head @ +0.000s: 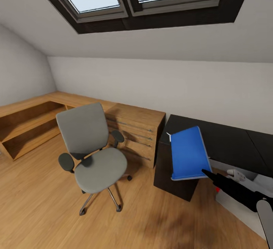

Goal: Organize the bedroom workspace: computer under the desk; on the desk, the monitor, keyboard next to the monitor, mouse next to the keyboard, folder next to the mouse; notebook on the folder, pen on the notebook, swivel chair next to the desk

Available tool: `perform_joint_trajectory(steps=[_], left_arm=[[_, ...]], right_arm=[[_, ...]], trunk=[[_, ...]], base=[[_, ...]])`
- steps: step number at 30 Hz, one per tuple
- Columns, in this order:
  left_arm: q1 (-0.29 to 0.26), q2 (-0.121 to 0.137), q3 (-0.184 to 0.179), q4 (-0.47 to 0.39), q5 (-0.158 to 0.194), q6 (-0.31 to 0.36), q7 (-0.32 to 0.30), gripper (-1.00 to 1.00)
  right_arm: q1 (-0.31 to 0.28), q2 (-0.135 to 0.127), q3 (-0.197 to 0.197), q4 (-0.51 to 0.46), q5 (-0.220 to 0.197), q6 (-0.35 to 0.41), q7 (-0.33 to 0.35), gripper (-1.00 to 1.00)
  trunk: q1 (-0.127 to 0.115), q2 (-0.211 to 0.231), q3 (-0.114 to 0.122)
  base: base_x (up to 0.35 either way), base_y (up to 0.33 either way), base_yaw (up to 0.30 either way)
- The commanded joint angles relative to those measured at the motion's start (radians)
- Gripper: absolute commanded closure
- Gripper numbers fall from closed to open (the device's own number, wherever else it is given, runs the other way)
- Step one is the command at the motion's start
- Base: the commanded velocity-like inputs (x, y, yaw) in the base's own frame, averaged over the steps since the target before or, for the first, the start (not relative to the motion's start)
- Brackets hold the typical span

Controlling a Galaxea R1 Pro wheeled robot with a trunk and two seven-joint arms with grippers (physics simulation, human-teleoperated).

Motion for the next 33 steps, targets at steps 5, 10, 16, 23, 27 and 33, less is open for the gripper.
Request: perform_joint_trajectory(steps=[5, 10, 16, 23, 27, 33], left_arm=[[-0.001, 0.001, -0.007, 0.0, 0.011, -0.006, 0.007, -1.0], [0.0, 0.002, -0.007, -0.001, 0.016, -0.011, 0.007, -1.0], [0.0, 0.004, -0.001, -0.001, 0.018, -0.109, 0.009, -1.0], [0.0, 0.005, -0.002, -0.002, 0.017, -0.205, 0.009, -1.0], [-0.001, 0.005, -0.002, -0.002, 0.016, -0.222, 0.009, -1.0], [0.0, 0.005, -0.004, -0.001, 0.015, -0.228, 0.009, -1.0]], right_arm=[[-0.001, 0.0, -0.001, 0.0, 0.003, 0.004, 0.006, 1.0], [-0.001, 0.0, -0.002, 0.0, 0.004, 0.004, 0.007, 1.0], [-0.001, 0.0, -0.002, 0.0, 0.004, 0.004, 0.006, 1.0], [-0.001, 0.0, -0.002, 0.0, 0.004, 0.004, 0.005, 1.0], [-0.001, 0.0, -0.002, 0.0, 0.004, 0.004, 0.005, 1.0], [-0.001, 0.0, -0.002, 0.001, 0.005, 0.003, 0.004, 1.0]], trunk=[[-0.019, 0.035, 0.015], [-0.038, 0.07, 0.03], [-0.054, 0.098, 0.043], [-0.054, 0.098, 0.043], [-0.054, 0.098, 0.043], [-0.054, 0.098, 0.043]], base=[[0.0, 0.0, -0.041], [0.0, 0.0, -0.257], [0.0, 0.0, -0.267], [0.0, 0.0, -0.268], [0.032, 0.0, -0.269], [0.295, 0.0, -0.269]])
